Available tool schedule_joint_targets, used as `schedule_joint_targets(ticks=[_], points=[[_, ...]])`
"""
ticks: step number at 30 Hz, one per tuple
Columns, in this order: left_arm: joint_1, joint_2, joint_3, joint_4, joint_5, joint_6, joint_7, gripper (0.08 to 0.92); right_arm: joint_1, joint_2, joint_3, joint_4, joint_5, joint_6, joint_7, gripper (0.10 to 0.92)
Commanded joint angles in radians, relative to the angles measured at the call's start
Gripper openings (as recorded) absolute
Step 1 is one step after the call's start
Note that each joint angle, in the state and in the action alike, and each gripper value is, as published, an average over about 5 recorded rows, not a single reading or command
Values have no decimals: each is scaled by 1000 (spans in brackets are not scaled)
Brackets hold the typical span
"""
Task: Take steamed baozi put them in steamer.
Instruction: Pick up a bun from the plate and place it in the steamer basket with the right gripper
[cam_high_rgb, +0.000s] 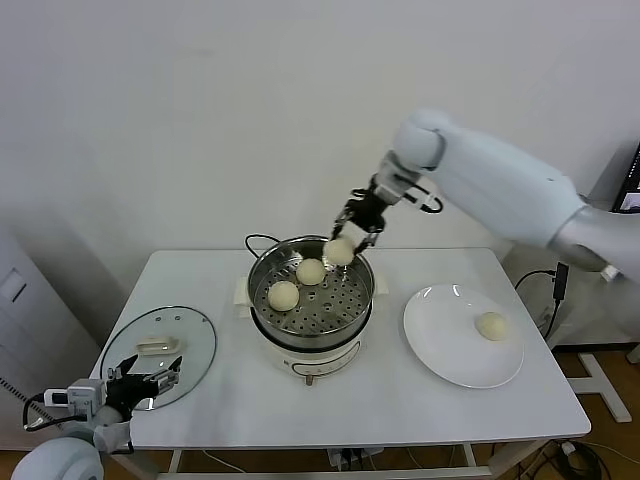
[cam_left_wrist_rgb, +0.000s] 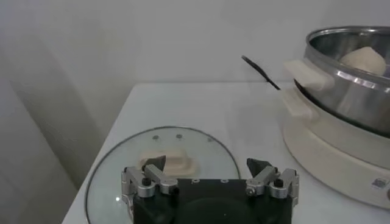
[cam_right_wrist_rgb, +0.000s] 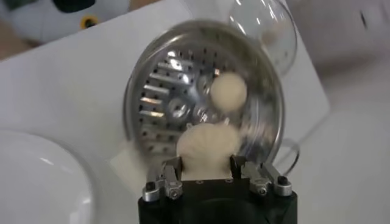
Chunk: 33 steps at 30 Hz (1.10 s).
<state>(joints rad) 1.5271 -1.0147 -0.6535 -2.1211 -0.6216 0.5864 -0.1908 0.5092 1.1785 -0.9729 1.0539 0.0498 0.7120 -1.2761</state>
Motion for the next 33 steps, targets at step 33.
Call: schedule_joint_targets(ticks=[33], points=[[6, -3, -4, -3, -2, -4, 2, 823, -207, 61, 20, 176, -311, 161, -12, 642]])
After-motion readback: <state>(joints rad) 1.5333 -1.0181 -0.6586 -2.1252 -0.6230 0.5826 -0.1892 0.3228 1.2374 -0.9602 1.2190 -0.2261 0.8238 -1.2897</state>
